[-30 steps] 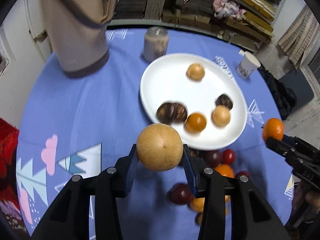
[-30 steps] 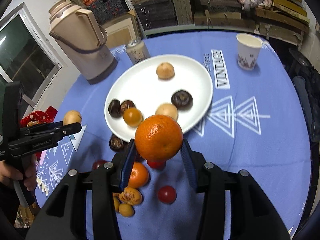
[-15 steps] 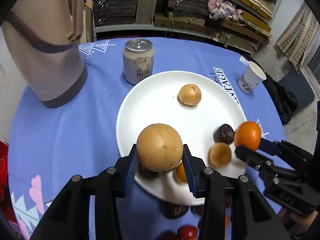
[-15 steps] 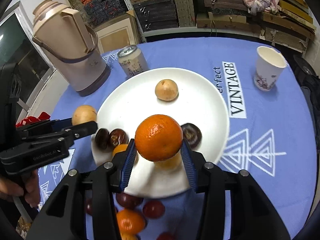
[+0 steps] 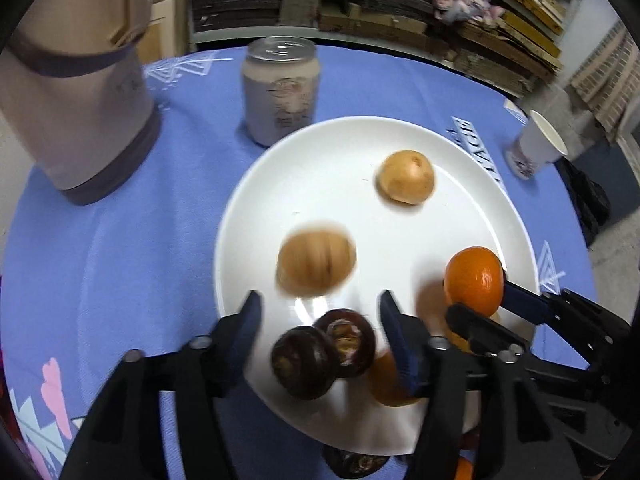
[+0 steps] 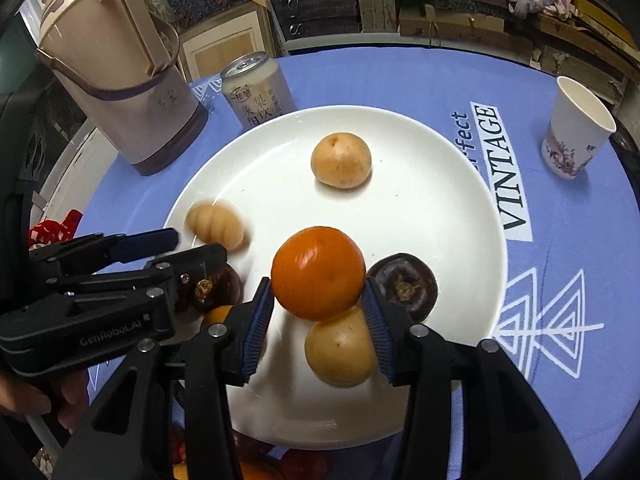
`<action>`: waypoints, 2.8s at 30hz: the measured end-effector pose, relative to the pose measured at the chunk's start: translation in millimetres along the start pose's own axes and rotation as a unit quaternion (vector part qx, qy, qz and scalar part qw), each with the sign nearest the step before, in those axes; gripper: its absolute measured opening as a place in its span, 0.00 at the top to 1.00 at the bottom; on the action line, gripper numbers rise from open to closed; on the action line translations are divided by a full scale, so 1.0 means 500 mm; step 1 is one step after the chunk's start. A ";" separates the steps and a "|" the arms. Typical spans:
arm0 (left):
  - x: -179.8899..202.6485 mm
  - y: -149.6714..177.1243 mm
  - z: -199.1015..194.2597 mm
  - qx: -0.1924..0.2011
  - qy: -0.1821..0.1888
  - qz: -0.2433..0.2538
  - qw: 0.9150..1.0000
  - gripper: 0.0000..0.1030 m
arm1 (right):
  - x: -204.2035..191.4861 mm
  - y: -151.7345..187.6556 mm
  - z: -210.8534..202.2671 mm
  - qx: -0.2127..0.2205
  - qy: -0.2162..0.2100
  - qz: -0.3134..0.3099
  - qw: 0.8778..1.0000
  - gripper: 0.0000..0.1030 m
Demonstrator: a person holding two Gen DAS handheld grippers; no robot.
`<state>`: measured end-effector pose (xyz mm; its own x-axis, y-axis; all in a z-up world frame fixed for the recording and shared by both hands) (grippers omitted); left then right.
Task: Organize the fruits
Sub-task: 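Lower the mandarin and pear onto the plate and open both tools, then withdraw both open tools back toward the fruit cluster, then grasp a red cherry tomato with the right tool while the left tool grasps a yellow tomato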
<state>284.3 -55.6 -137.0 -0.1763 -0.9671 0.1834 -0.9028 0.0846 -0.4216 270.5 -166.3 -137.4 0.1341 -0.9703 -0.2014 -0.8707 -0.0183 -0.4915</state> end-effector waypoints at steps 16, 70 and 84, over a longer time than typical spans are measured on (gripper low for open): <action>0.010 0.111 -0.125 0.013 0.008 0.003 1.000 0.24 | 0.031 0.149 -0.139 -0.001 0.001 0.022 1.000 0.39; 0.111 0.444 -0.106 -0.114 0.073 0.035 0.990 0.43 | 0.021 0.554 -0.270 -0.087 0.029 -0.014 0.996 0.76; 0.152 0.443 -0.077 -0.112 0.073 0.082 0.988 0.64 | 0.012 0.509 -0.264 -0.081 0.004 -0.008 0.997 0.75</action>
<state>55.9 -101.3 -182.1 -0.3665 -0.8929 0.2614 -0.9191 0.3037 -0.2512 -12.7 -208.7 -152.1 0.1453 -0.9714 -0.1879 -0.9334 -0.0716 -0.3517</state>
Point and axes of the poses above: each gripper's, at about its wrist camera, not at the fingertips, and z roughly the way its jaws point, x to its right, y to its underside, the point moved 8 cm from there along z, roughly the way its jaws point, and after that the axes turned 5 degrees about y, right-handed, at the moved point
